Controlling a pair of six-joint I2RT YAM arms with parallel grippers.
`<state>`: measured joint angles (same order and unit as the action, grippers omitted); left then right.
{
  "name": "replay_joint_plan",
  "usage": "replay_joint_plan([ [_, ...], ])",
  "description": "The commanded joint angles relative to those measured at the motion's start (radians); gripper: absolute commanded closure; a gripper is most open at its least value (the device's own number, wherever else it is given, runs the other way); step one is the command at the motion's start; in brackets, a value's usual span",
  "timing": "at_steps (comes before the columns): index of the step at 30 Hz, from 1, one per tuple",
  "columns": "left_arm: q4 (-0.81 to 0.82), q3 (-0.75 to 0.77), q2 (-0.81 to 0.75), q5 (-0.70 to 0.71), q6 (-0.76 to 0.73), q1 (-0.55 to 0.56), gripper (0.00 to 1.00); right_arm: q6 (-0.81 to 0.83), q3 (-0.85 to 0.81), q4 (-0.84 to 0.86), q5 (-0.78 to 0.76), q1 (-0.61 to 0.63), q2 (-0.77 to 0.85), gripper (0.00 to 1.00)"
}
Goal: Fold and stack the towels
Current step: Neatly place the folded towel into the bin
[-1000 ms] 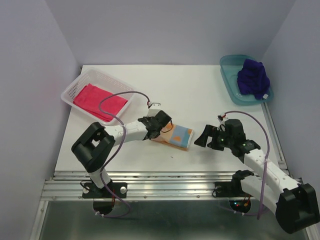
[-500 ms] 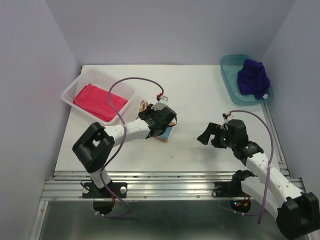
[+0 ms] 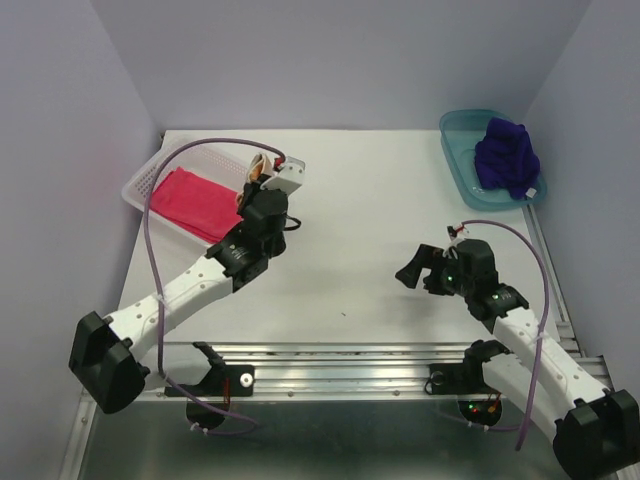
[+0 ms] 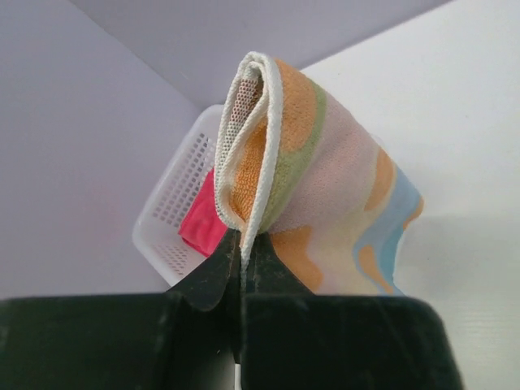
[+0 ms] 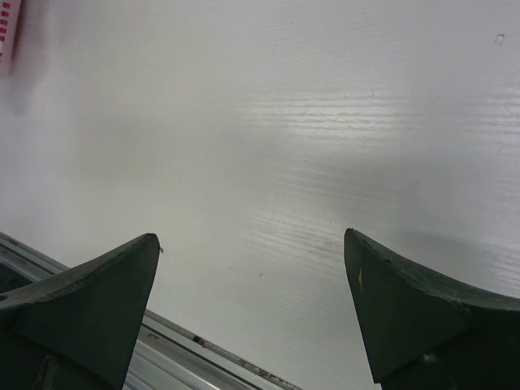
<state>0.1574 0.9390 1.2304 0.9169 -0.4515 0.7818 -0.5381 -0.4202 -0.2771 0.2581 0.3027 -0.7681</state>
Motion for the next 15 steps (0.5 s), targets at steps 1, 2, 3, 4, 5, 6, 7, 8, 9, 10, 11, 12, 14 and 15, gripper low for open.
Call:
replay_joint_plan([
  [1,0.065,-0.006,-0.103,-0.131,-0.131,-0.059,1.00,0.018,-0.031,0.038,0.006,0.009,-0.013,0.00],
  [2,0.051,0.003,-0.123,-0.147,-0.133,-0.071,1.00,0.018,-0.032,0.038,0.004,0.010,-0.014,0.00],
  [3,0.018,0.015,-0.132,-0.164,-0.131,-0.087,1.00,0.018,-0.034,0.038,0.003,0.009,-0.019,0.00],
  [4,0.007,0.035,-0.138,-0.177,-0.130,-0.099,1.00,0.018,-0.034,0.035,0.000,0.009,-0.020,0.00],
  [5,-0.014,0.044,-0.146,-0.184,-0.130,-0.127,1.00,0.018,-0.035,0.032,-0.005,0.009,-0.022,0.00],
  [6,-0.025,0.058,-0.152,-0.191,-0.128,-0.140,1.00,0.018,-0.035,0.032,-0.006,0.009,-0.023,0.00],
  [7,-0.030,0.061,-0.154,-0.197,-0.128,-0.150,1.00,0.018,-0.035,0.033,-0.008,0.009,-0.023,0.00],
  [8,-0.030,0.061,-0.161,-0.213,-0.131,-0.176,1.00,0.017,-0.035,0.032,-0.010,0.009,-0.023,0.00],
  [9,-0.029,0.066,-0.163,-0.229,-0.130,-0.190,1.00,0.017,-0.035,0.030,-0.013,0.009,-0.023,0.00],
  [10,-0.035,0.075,-0.161,-0.255,-0.115,-0.203,1.00,0.018,-0.035,0.030,-0.014,0.009,-0.023,0.00],
  [11,-0.047,0.078,-0.158,-0.271,-0.105,-0.226,1.00,0.017,-0.035,0.029,-0.014,0.009,-0.023,0.00],
  [12,-0.051,0.080,-0.155,-0.283,-0.101,-0.237,1.00,0.017,-0.035,0.030,-0.014,0.009,-0.023,0.00],
  [14,-0.053,0.072,-0.140,-0.285,-0.095,-0.253,1.00,0.017,-0.035,0.029,-0.016,0.009,-0.025,0.00],
  [15,-0.053,0.072,-0.135,-0.291,-0.090,-0.277,1.00,0.015,-0.035,0.029,-0.016,0.009,-0.026,0.00],
])
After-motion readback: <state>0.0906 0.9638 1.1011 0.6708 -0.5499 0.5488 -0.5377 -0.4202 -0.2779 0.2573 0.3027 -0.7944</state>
